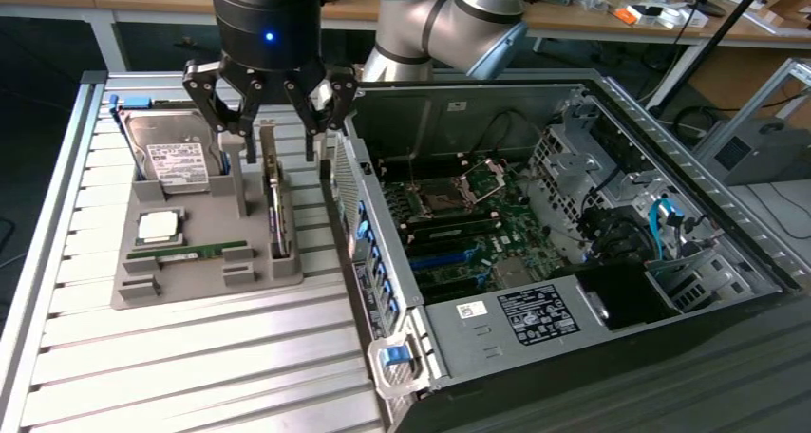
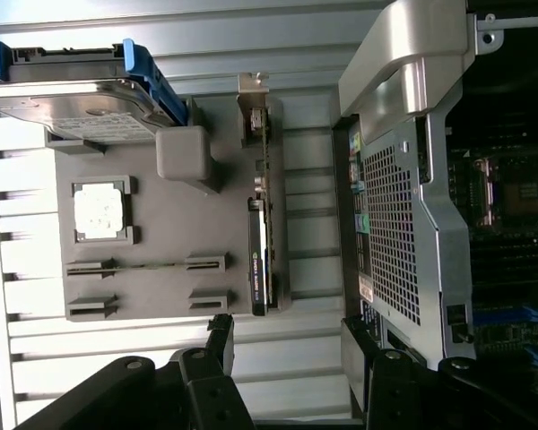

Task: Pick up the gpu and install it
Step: 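Pick up the gpu and move the gpu toward the slot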

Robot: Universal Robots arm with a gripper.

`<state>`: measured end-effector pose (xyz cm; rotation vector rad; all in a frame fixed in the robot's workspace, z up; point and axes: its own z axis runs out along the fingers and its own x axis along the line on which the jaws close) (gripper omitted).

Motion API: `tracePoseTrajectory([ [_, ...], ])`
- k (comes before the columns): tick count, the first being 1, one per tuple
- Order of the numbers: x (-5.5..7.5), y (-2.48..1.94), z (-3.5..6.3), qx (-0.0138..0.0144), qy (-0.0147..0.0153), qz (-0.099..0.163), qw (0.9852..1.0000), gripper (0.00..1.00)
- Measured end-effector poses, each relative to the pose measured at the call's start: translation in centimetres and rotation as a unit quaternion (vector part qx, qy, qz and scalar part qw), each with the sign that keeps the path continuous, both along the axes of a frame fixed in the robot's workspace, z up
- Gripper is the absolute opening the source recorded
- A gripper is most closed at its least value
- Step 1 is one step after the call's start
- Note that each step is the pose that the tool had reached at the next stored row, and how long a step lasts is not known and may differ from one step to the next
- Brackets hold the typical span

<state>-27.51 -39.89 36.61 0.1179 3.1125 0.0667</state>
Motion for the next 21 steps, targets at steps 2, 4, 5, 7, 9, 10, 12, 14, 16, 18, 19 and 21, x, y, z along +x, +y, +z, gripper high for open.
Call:
tracePoseTrajectory([
  [2,0.00,0.00,-0.04,0.0000,0.0000,0.000,1.0000,0.60],
  [4,0.00,0.00,-0.08,0.0000,0.0000,0.000,1.0000,0.60],
  [5,0.00,0.00,-0.09,0.0000,0.0000,0.000,1.0000,0.60],
  [7,0.00,0.00,-0.12,0.0000,0.0000,0.000,1.0000,0.60],
  [9,0.00,0.00,-0.16,0.0000,0.0000,0.000,1.0000,0.60],
  [10,0.00,0.00,-0.21,0.0000,0.0000,0.000,1.0000,0.60],
  [12,0.00,0.00,-0.26,0.0000,0.0000,0.000,1.0000,0.60],
  [14,0.00,0.00,-0.30,0.0000,0.0000,0.000,1.0000,0.60],
  [16,0.00,0.00,-0.50,0.0000,0.0000,0.000,1.0000,0.60],
  [18,0.00,0.00,-0.70,-0.0001,0.0000,0.000,1.0000,0.60],
  [19,0.00,0.00,-0.71,0.0000,0.0000,0.000,1.0000,0.60],
  [21,0.00,0.00,-0.75,0.0000,0.0000,0.000,1.0000,0.60],
])
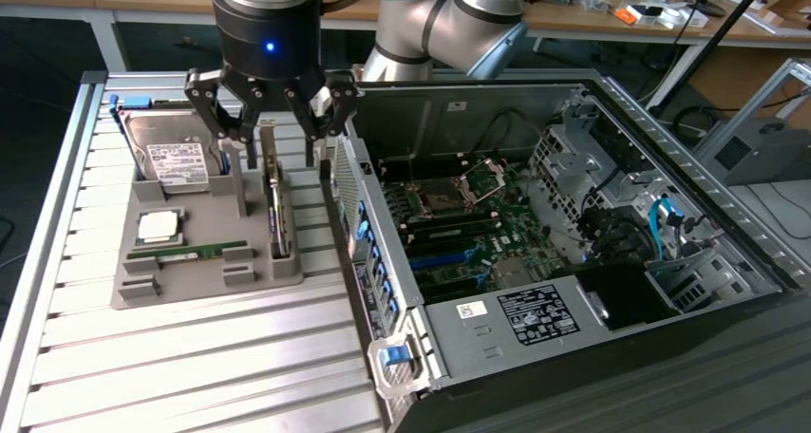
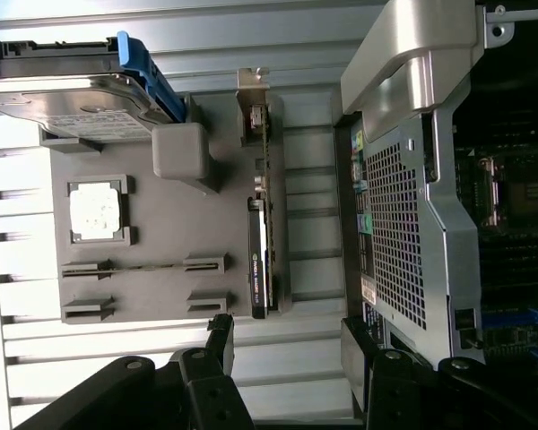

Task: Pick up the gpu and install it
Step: 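Pick up the gpu and move the gpu toward the slot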

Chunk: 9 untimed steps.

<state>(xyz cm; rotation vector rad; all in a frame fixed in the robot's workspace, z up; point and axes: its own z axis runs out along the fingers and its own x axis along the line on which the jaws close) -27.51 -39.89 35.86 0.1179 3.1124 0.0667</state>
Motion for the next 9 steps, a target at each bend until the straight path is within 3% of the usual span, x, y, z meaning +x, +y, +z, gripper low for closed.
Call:
tracePoseTrajectory([
  [9,0.00,0.00,-0.22,0.0000,0.0001,0.000,1.0000,0.60],
])
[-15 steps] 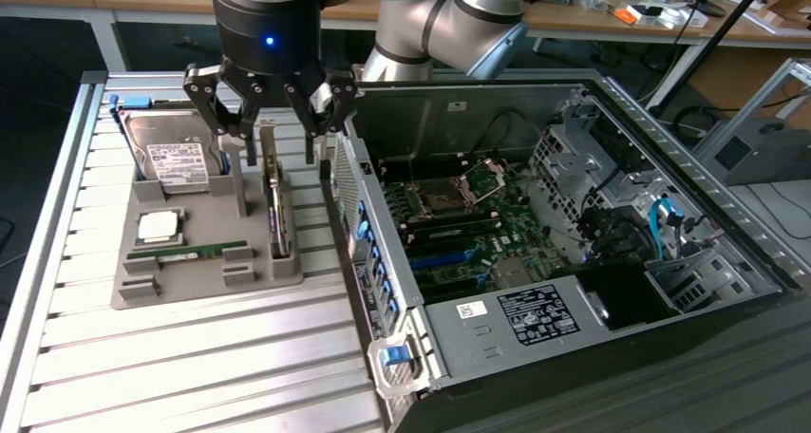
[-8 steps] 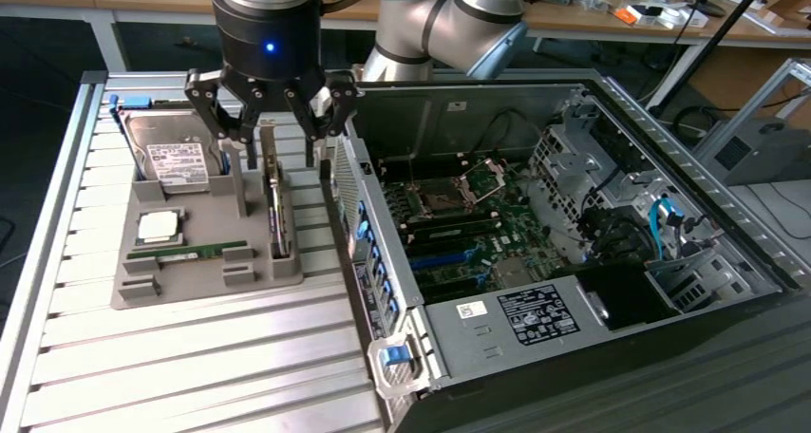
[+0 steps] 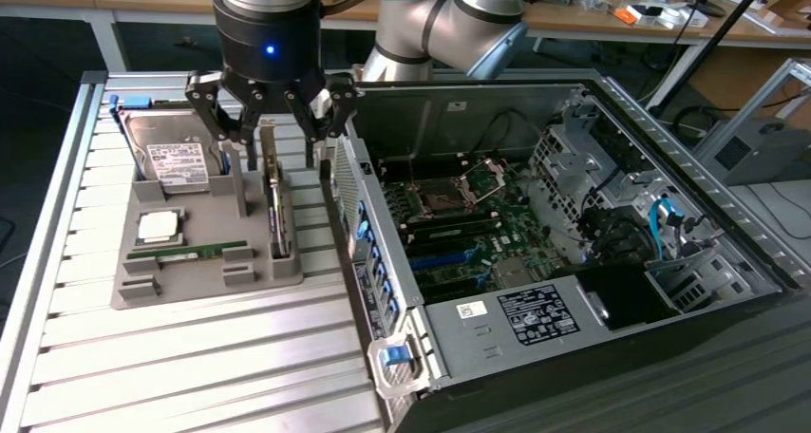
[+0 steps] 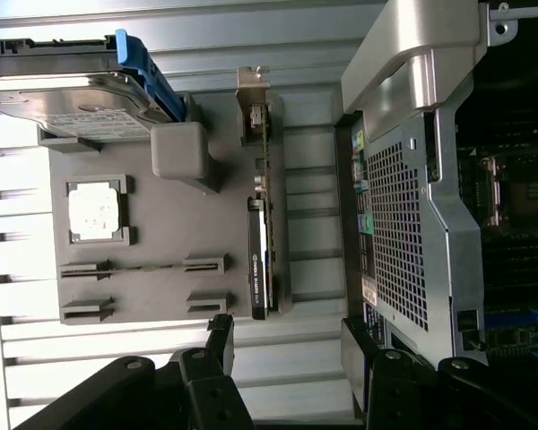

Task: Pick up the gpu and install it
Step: 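Pick up the gpu and move the gpu toward the slot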

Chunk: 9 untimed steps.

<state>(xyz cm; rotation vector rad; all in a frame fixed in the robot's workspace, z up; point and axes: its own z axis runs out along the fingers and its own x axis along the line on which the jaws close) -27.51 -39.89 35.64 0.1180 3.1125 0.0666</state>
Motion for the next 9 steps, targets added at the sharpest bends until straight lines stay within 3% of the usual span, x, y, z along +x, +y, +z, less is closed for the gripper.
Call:
tracePoseTrajectory([
  [6,0.00,0.00,-0.09,0.0000,0.0000,0.000,1.0000,0.60],
  [9,0.00,0.00,-0.79,0.0000,0.0000,0.000,1.0000,0.60],
])
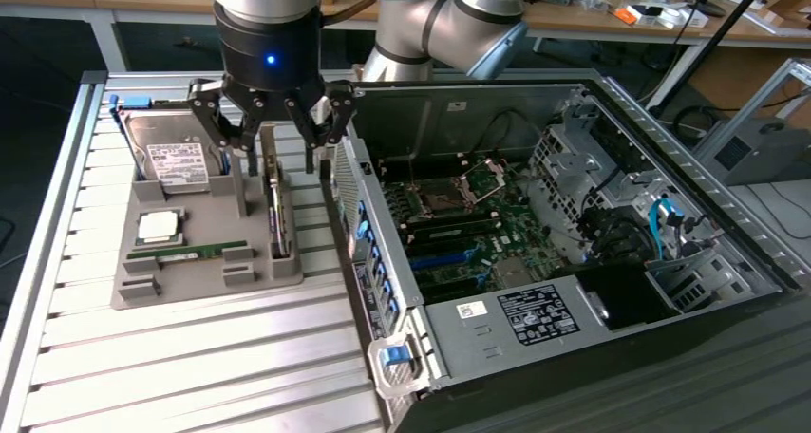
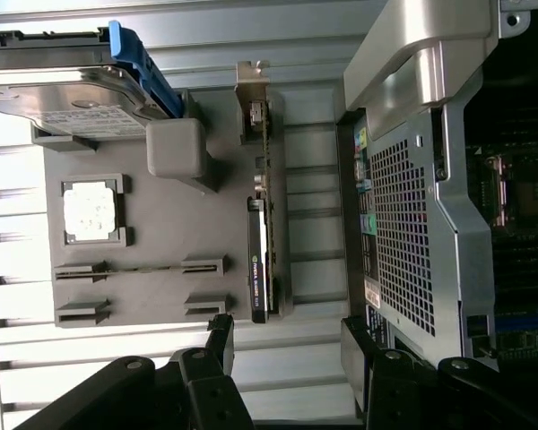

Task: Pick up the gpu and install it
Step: 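Pick up the gpu and move the gpu toward the slot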

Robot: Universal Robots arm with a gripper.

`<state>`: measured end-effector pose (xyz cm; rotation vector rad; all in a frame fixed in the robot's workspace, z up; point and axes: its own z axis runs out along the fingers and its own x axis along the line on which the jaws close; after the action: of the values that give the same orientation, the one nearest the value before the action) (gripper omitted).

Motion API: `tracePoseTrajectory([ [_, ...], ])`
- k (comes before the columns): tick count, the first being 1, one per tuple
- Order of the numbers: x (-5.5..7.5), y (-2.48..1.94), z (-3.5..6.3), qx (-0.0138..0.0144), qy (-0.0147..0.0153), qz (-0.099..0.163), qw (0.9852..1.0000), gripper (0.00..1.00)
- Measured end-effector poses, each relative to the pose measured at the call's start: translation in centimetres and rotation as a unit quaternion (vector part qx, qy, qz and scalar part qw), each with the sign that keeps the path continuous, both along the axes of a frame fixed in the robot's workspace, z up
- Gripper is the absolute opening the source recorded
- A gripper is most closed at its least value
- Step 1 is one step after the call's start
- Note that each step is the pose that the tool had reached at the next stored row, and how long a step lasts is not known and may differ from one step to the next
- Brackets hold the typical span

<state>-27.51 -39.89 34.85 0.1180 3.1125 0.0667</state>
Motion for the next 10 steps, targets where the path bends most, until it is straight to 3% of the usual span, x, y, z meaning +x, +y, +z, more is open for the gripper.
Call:
tracePoseTrajectory([
  [10,0.00,0.00,-0.22,0.0000,0.0000,0.000,1.0000,0.60],
])
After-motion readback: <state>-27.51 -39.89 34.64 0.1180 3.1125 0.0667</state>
